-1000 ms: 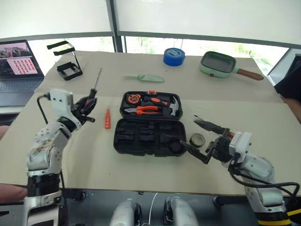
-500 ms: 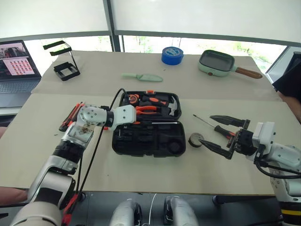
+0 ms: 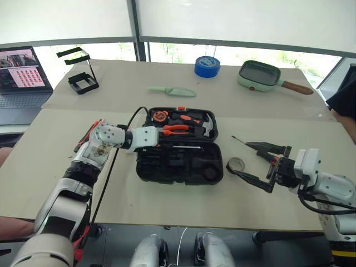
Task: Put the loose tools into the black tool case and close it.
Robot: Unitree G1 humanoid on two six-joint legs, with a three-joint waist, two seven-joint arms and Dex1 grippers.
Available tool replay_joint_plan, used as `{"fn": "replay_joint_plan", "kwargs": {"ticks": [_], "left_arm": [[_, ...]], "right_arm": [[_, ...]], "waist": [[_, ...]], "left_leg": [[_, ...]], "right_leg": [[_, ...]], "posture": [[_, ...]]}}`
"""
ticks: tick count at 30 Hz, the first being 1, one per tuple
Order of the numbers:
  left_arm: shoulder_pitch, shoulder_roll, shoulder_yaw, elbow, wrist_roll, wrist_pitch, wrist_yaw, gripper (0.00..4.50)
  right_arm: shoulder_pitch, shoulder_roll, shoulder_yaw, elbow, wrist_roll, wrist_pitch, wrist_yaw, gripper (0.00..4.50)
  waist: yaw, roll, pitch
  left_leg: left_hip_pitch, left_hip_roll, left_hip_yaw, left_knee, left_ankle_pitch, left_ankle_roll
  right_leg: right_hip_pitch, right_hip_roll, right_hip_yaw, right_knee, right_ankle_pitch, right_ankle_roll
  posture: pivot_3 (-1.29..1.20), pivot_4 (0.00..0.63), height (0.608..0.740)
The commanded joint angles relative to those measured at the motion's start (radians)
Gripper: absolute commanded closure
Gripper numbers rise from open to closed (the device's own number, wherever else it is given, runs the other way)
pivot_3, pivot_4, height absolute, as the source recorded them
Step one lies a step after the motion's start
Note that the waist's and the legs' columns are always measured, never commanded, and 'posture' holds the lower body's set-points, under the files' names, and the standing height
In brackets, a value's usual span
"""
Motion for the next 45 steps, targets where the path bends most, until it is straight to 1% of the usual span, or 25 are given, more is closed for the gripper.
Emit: {"fn": "replay_joint_plan", "kwargs": {"ticks": [1,5,9,10,11,12,13,14,16,20,21,22,24,27,28,29,34,36,40,43,45], "left_arm": [[-0.022,-0.017,0.012,0.003,0.015,0.019,0.029,3.61],[-0.019,-0.008,-0.003,0.006,0.043,-0.005,0.024,3.61],[0.002,0.0,0.001,-0.025,0.018,0.058,-0.033,3.61],[0.01,-0.002,0.008,-0.041,0.002,0.074,-0.04,2.6],[0.019,-0.008,0.026,-0.057,-0.02,0.063,-0.034,2.48],[0.027,-0.014,0.045,-0.07,-0.036,0.054,-0.017,2.07],[0.034,-0.017,0.058,-0.081,-0.046,0.049,-0.005,1.76],[0.048,-0.024,0.094,-0.108,-0.086,0.064,0.01,1.37],[0.079,-0.028,0.163,-0.163,-0.164,0.111,0.025,1.37],[0.107,-0.048,0.221,-0.206,-0.229,0.197,0.057,1.37],[0.109,-0.054,0.225,-0.208,-0.24,0.227,0.059,1.92],[0.114,-0.058,0.225,-0.211,-0.248,0.252,0.055,2.14],[0.122,-0.091,0.229,-0.204,-0.261,0.255,0.071,2.81],[0.128,-0.139,0.207,-0.188,-0.254,0.3,0.092,4.02],[0.13,-0.147,0.188,-0.181,-0.233,0.284,0.092,4.43],[0.13,-0.15,0.158,-0.173,-0.194,0.286,0.103,4.49],[0.143,-0.146,0.062,-0.146,-0.069,0.321,0.16,4.49],[0.151,-0.148,0.047,-0.15,-0.048,0.34,0.18,4.49],[0.192,-0.186,0.058,-0.192,-0.068,0.42,0.232,4.49],[0.227,-0.193,0.073,-0.24,-0.095,0.452,0.232,4.49],[0.252,-0.195,0.117,-0.297,-0.17,0.463,0.195,4.49]], "right_arm": [[-0.011,0.001,-0.004,-0.04,0.006,-0.013,0.005,0.0],[-0.008,0.002,0.0,-0.046,0.009,-0.008,0.004,0.0],[0.0,0.004,0.007,-0.059,0.021,0.014,0.001,0.0],[0.005,0.004,0.01,-0.067,0.029,0.027,0.0,0.0],[0.012,0.005,0.012,-0.08,0.036,0.038,-0.002,0.0],[0.022,0.007,0.013,-0.095,0.044,0.047,-0.005,0.0],[0.03,0.009,0.014,-0.108,0.048,0.052,-0.009,0.0],[0.051,0.008,0.011,-0.125,0.05,0.056,-0.008,0.0],[0.085,0.006,0.001,-0.143,0.052,0.063,-0.01,0.0],[0.097,0.007,-0.003,-0.135,0.046,0.065,-0.009,0.0],[0.095,0.009,-0.001,-0.131,0.044,0.063,-0.009,0.0],[0.094,0.01,0.001,-0.128,0.041,0.062,-0.009,0.0],[0.091,0.014,0.005,-0.122,0.036,0.062,-0.014,0.0],[0.088,0.005,0.015,-0.104,0.011,0.062,-0.011,0.0],[0.081,0.001,0.017,-0.093,0.007,0.062,-0.006,0.0],[0.07,-0.001,0.017,-0.081,0.007,0.063,-0.001,0.0],[0.066,-0.004,0.031,-0.062,0.001,0.07,0.013,0.0],[0.072,-0.003,0.034,-0.062,-0.004,0.069,0.015,0.0],[0.099,0.008,0.019,-0.083,0.003,0.08,-0.015,0.0],[0.133,0.008,0.008,-0.11,0.009,0.085,-0.025,0.0],[0.155,0.008,-0.022,-0.125,0.019,0.089,-0.047,0.0]], "waist": [[0.001,0.0,0.0],[0.0,0.0,0.0],[0.0,0.0,0.0],[0.0,0.0,0.0],[0.0,0.0,0.0],[-0.001,0.0,0.0],[-0.001,0.0,0.0],[-0.001,0.0,0.0],[-0.001,0.0,0.0],[0.0,0.0,0.0],[0.002,0.0,0.0],[0.003,0.0,0.0],[0.003,0.0,0.0],[0.006,0.0,0.0],[0.006,0.0,0.0],[0.005,0.0,0.0],[0.002,0.0,0.0],[0.002,0.001,0.0],[0.005,0.002,-0.002],[0.009,0.003,-0.002],[0.009,0.004,-0.003]], "left_leg": [[0.0,0.0,0.0,0.0,0.0,0.0],[-0.001,0.0,-0.001,0.001,0.0,0.0],[-0.001,0.0,-0.001,0.002,0.0,0.0],[-0.001,0.0,-0.001,0.002,0.0,0.0],[-0.001,0.0,-0.001,0.002,0.0,0.0],[-0.001,0.0,-0.001,0.002,0.0,0.0],[-0.001,0.0,-0.001,0.001,0.0,0.0],[-0.001,0.0,-0.001,0.001,0.0,0.0],[-0.001,0.0,-0.001,0.002,0.0,0.0],[-0.003,0.0,-0.002,0.004,0.0,0.0],[-0.003,0.0,-0.003,0.005,0.0,0.001],[-0.003,0.0,-0.003,0.005,-0.001,0.001],[-0.002,-0.001,-0.003,0.005,-0.001,0.001],[-0.002,-0.001,-0.003,0.005,-0.001,0.002],[-0.003,-0.001,-0.003,0.005,-0.001,0.002],[-0.003,-0.001,-0.002,0.005,-0.001,0.002],[-0.002,-0.001,-0.002,0.005,-0.001,0.002],[-0.001,-0.001,-0.002,0.004,-0.001,0.002],[0.002,-0.001,-0.002,0.004,-0.002,0.003],[0.003,-0.001,-0.003,0.005,-0.002,0.004],[0.003,-0.001,-0.003,0.004,-0.003,0.004]], "right_leg": [[0.0,0.0,0.0,0.0,0.0,0.0],[0.0,-0.001,0.0,0.0,0.001,-0.001],[0.0,-0.001,0.0,0.0,0.001,-0.002],[0.0,-0.001,0.0,0.0,0.001,-0.002],[0.0,0.0,0.0,0.0,0.001,-0.002],[0.0,-0.001,0.0,0.0,0.001,-0.001],[0.0,0.0,0.0,0.0,0.001,-0.002],[0.0,-0.001,0.0,0.001,0.001,-0.002],[0.0,-0.001,0.001,0.0,0.002,-0.003],[0.0,-0.002,0.001,0.0,0.002,-0.003],[0.0,-0.002,0.0,0.0,0.002,-0.001],[0.001,-0.002,0.0,0.0,0.001,0.001],[0.001,-0.002,0.0,0.0,0.0,0.004],[0.001,-0.002,0.0,0.0,0.0,0.004],[0.001,-0.002,0.0,0.0,0.002,0.0],[0.001,-0.001,0.0,0.0,0.003,-0.001],[0.001,0.0,-0.001,0.0,0.003,-0.001],[0.002,-0.001,0.0,0.0,0.003,-0.001],[0.005,-0.003,0.001,0.0,0.0,0.004],[0.007,-0.009,0.001,0.0,0.0,0.004],[0.007,-0.009,0.002,0.0,0.0,0.004]], "posture": [[0.0,0.15,0.74],[0.0,0.15,0.74],[0.0,0.15,0.74],[0.0,0.15,0.74],[0.0,0.15,0.74],[0.0,0.15,0.74],[0.0,0.15,0.74],[0.0,0.15,0.74],[0.0,0.15,0.74],[0.0,0.15,0.74],[0.0,0.15,0.74],[0.0,0.15,0.74],[0.0,0.15,0.74],[0.0,0.15,0.74],[0.0,0.15,0.74],[0.0,0.15,0.74],[0.0,0.15,0.74],[0.0,0.15,0.74],[0.0,0.15,0.74],[0.0,0.15,0.74],[0.0,0.15,0.74]]}}
